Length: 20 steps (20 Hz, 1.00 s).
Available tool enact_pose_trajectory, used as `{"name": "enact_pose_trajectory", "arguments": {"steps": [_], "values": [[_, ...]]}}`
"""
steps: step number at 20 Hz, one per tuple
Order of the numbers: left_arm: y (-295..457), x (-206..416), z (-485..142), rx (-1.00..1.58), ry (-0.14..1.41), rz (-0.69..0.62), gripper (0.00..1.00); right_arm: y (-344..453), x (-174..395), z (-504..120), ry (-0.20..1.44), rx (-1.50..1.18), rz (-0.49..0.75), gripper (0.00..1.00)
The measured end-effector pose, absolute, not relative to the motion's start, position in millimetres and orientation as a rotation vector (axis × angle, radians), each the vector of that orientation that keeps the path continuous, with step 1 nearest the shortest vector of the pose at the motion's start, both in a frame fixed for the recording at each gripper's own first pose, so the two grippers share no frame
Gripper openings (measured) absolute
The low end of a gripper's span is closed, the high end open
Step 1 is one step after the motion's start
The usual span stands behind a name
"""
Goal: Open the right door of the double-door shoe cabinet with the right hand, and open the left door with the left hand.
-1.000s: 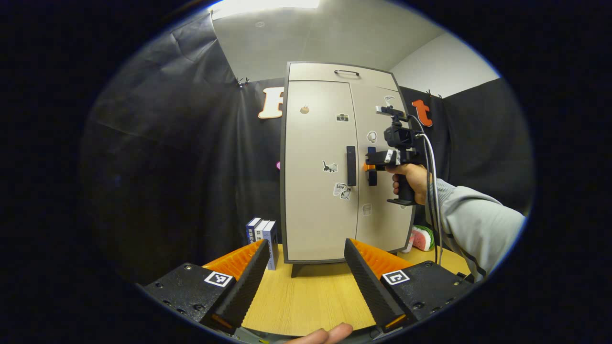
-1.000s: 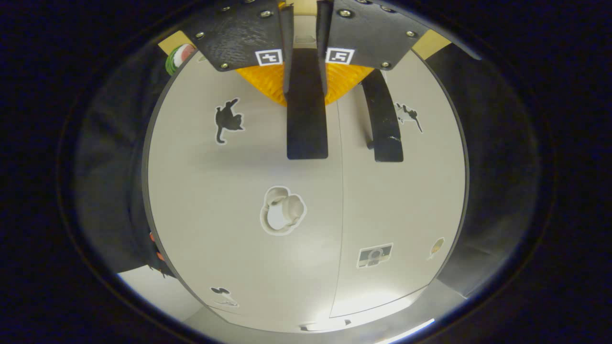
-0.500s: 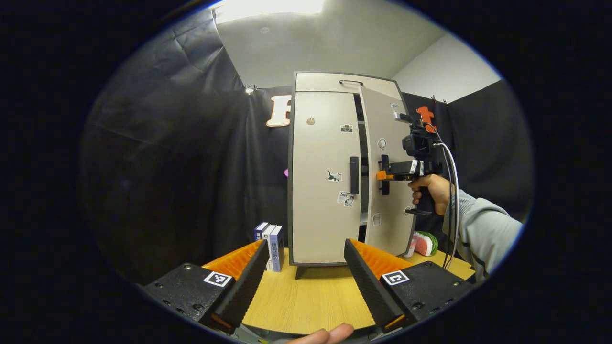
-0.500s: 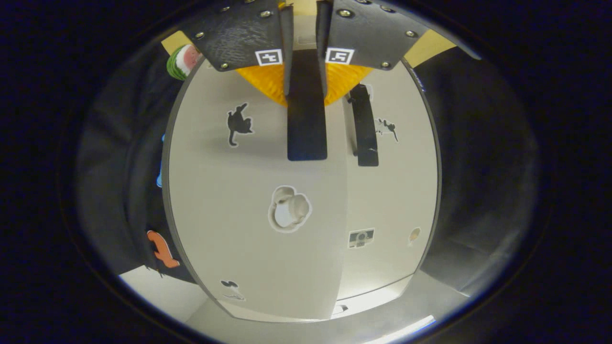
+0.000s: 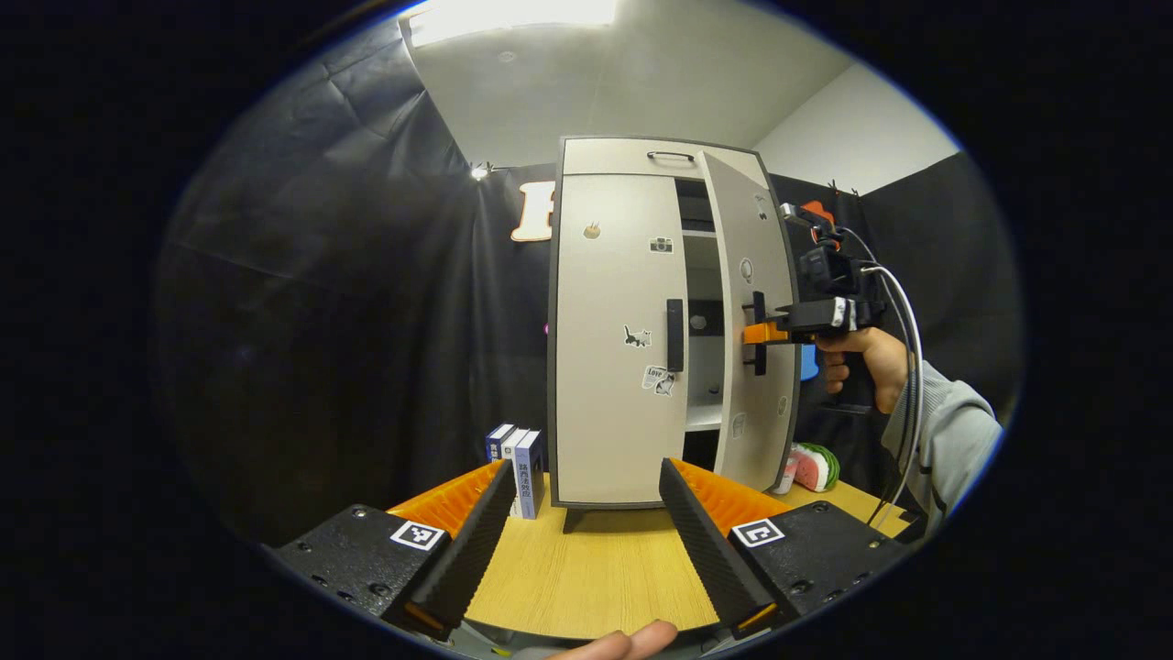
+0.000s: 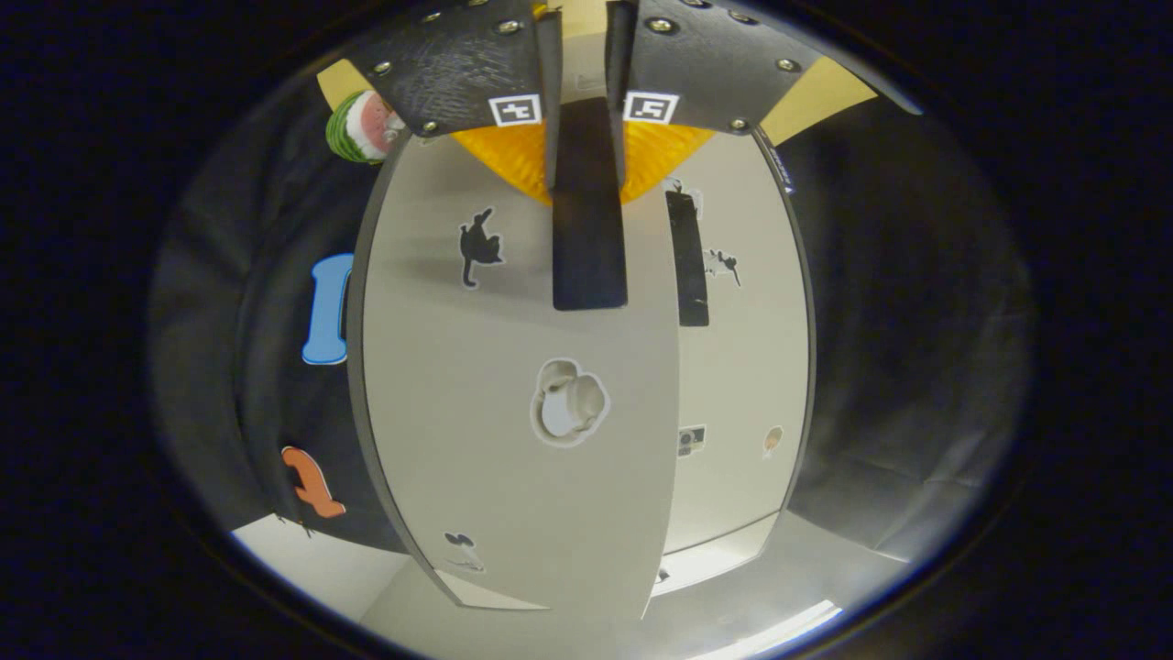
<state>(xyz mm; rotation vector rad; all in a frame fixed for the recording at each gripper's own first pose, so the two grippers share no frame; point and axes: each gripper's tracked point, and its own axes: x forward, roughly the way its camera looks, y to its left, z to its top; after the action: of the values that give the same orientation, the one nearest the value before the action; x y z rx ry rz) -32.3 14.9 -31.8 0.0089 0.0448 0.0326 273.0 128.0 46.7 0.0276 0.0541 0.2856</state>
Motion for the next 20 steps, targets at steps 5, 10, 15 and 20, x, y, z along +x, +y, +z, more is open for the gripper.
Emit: {"name": "enact_pose_trajectory", "arguments": {"steps": [5,10,15,20], "values": [[4.5,-22.1,-32.3,-0.003,0.049,0.02,0.98,104.3,252.3,46.1,0.064,0.053,0.329,0.19],[-12.4,-8.6,-36.0,0.011,0.056,-0.015,0.98,73.2,233.1,47.4,0.06,0.051,0.337,0.18],[-28.3,9.7,-44.3,-0.009,0.078,-0.045,0.98,57.5,226.2,48.1,0.064,0.046,0.341,0.18],[-36.9,24.8,-53.4,0.014,0.089,-0.072,0.98,19.3,215.6,51.1,0.055,0.035,0.299,0.18]]}}
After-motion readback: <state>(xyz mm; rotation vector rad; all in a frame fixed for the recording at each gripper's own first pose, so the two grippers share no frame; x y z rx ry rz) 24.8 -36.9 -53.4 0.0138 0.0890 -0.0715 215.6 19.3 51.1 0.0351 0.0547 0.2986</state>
